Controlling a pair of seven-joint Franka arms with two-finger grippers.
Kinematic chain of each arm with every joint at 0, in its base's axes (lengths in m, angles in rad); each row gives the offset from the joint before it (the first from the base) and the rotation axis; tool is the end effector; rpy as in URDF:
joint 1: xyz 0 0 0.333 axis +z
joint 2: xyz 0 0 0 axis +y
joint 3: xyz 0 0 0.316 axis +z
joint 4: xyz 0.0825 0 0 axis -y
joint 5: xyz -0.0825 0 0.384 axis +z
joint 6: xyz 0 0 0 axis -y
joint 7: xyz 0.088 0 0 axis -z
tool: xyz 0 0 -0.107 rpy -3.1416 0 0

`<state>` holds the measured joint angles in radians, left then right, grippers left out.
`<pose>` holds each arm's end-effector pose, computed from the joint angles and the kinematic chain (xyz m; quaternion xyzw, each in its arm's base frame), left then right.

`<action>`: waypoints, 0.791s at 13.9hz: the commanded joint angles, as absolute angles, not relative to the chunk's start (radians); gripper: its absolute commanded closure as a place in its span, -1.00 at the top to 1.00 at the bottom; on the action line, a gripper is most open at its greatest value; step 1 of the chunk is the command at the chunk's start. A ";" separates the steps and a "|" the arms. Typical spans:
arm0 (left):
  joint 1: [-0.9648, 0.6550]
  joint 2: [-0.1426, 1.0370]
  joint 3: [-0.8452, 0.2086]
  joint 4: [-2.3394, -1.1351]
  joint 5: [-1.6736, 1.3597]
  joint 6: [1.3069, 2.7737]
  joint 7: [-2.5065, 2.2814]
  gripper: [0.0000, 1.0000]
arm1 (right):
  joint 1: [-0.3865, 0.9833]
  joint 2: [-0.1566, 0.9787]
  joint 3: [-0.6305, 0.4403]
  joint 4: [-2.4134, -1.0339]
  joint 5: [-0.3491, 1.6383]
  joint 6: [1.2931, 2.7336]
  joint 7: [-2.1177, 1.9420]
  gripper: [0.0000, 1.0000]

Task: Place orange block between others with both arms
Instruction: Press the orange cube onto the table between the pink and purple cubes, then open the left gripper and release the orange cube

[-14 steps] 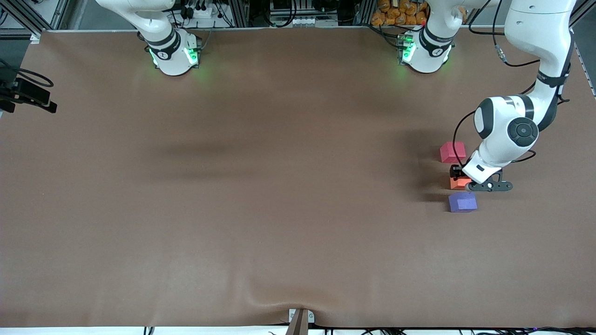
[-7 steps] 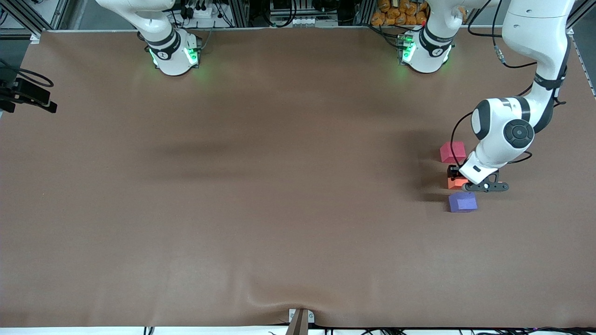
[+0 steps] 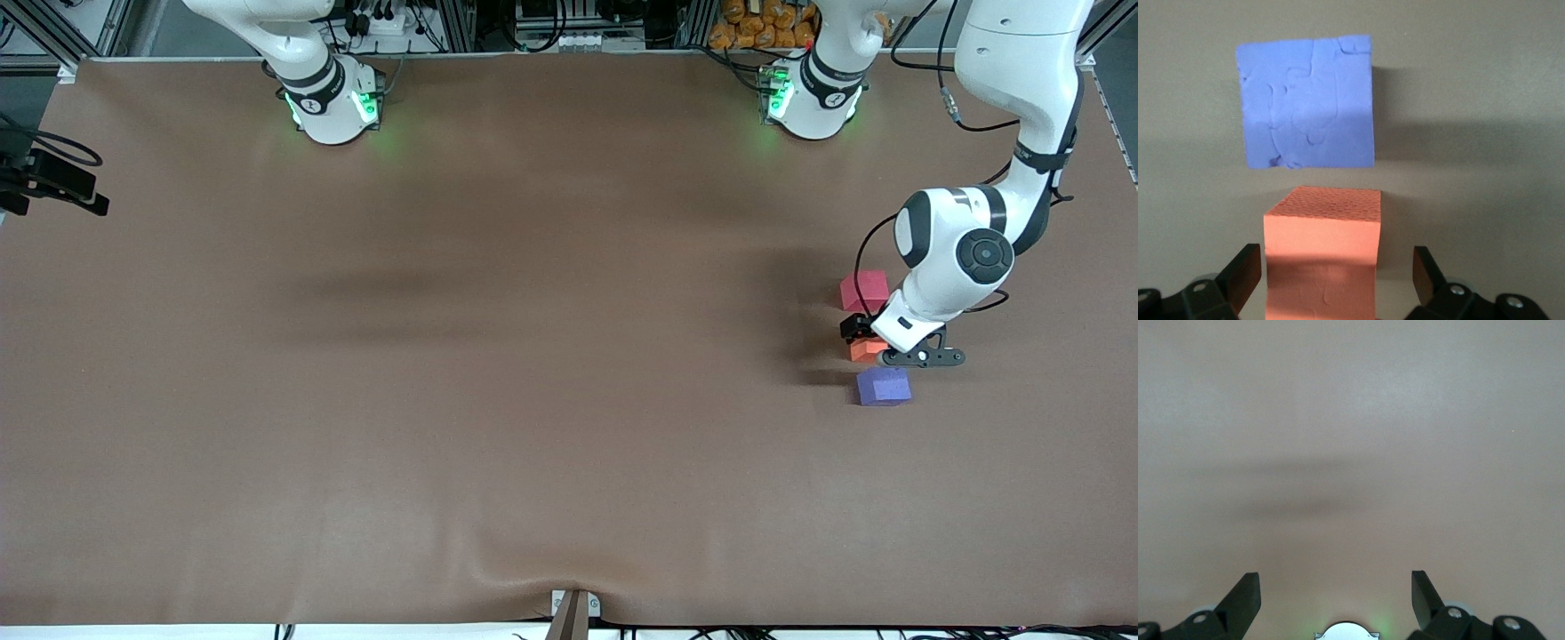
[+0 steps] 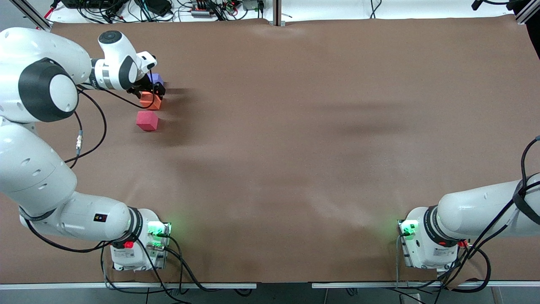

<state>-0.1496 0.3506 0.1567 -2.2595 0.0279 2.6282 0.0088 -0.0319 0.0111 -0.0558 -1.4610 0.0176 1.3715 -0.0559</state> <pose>0.5422 0.0047 0.2091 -0.9992 0.0179 -0.0106 0.0338 0.5349 -0.0447 0.6527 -0.9986 0.0146 0.0495 0.0120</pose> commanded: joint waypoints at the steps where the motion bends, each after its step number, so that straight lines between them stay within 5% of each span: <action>1: -0.137 0.307 0.146 -2.253 0.012 2.603 0.015 1.00 | -0.049 0.003 -0.041 -1.466 0.003 1.365 -0.063 1.00; 11: -0.135 0.285 0.150 -1.961 0.017 2.298 0.026 1.00 | -0.052 0.003 -0.043 -1.466 0.003 1.365 -0.066 1.00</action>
